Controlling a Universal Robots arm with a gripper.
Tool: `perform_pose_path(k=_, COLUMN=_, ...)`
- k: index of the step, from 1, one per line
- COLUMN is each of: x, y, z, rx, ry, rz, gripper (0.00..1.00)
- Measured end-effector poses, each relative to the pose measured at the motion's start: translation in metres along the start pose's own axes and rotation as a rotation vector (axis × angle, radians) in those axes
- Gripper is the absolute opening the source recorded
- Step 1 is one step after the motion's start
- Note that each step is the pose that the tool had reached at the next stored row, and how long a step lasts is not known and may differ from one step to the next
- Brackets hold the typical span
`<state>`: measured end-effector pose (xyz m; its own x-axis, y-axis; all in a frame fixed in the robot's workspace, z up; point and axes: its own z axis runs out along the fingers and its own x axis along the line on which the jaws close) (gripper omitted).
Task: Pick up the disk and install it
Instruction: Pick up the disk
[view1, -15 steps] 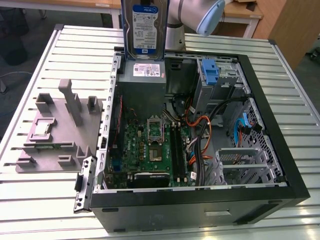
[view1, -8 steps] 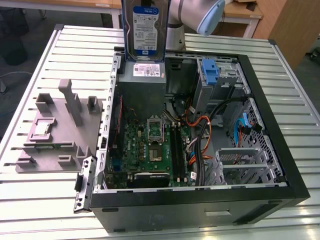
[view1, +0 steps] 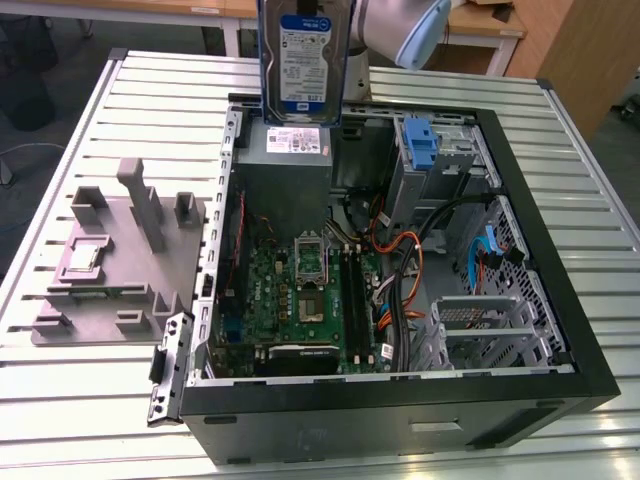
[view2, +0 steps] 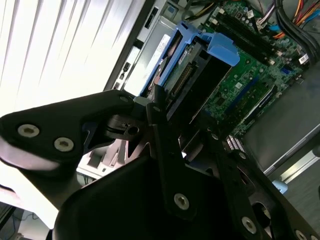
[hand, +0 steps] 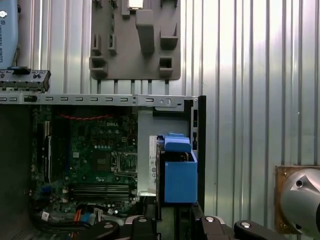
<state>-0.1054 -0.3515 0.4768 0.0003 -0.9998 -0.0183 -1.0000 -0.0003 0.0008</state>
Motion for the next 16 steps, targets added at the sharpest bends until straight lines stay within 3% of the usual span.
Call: perform_pose_path(k=16, x=0.0025, y=-0.0555, z=0.0007, rx=-0.0058, ry=0.0, rz=0.0, gripper=0.35)
